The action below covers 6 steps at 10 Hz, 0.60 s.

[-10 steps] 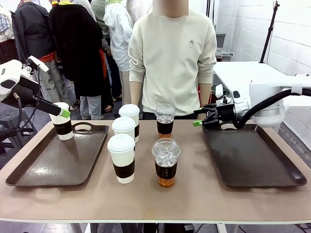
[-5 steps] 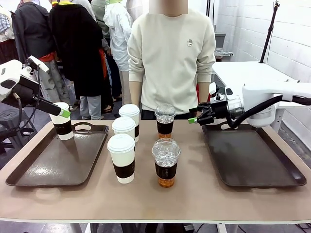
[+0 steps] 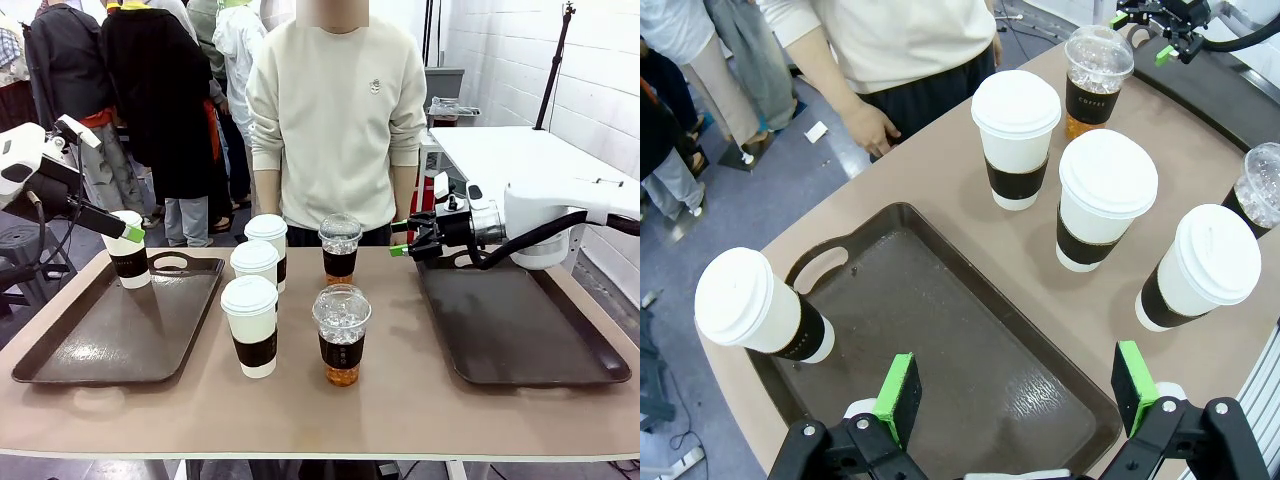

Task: Distribute the coffee onto the tray.
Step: Pick up one iced Americano and place it on the right Handle tray.

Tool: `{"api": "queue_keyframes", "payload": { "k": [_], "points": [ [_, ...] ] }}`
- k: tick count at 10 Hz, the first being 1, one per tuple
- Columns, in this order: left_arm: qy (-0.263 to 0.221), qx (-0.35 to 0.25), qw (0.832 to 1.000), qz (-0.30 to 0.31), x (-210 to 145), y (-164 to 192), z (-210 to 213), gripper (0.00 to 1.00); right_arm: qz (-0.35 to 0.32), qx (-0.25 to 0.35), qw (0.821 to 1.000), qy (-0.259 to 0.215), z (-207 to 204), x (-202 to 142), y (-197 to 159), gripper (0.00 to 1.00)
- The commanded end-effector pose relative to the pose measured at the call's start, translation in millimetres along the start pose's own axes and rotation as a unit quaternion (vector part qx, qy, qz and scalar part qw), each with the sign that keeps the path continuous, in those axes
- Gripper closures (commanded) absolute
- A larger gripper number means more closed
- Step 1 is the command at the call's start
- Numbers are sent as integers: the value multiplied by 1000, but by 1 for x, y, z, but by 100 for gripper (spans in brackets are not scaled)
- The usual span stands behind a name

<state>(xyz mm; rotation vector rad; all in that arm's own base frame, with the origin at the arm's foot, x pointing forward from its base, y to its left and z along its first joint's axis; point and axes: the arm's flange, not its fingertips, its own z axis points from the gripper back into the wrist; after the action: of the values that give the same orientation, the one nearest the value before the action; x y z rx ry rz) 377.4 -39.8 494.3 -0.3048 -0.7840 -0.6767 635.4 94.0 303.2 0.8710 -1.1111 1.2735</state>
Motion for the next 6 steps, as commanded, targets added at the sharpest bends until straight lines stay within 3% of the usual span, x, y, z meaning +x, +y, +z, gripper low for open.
{"api": "queue_keyframes", "payload": {
  "k": [1,6],
  "points": [
    [0,-4,1000,2,-1,1,0,0,-6,10,1000,-9,-11,3,-2,0],
    [0,-4,1000,2,-1,1,0,0,-16,48,999,-16,-48,2,-8,0]
  ]
}}
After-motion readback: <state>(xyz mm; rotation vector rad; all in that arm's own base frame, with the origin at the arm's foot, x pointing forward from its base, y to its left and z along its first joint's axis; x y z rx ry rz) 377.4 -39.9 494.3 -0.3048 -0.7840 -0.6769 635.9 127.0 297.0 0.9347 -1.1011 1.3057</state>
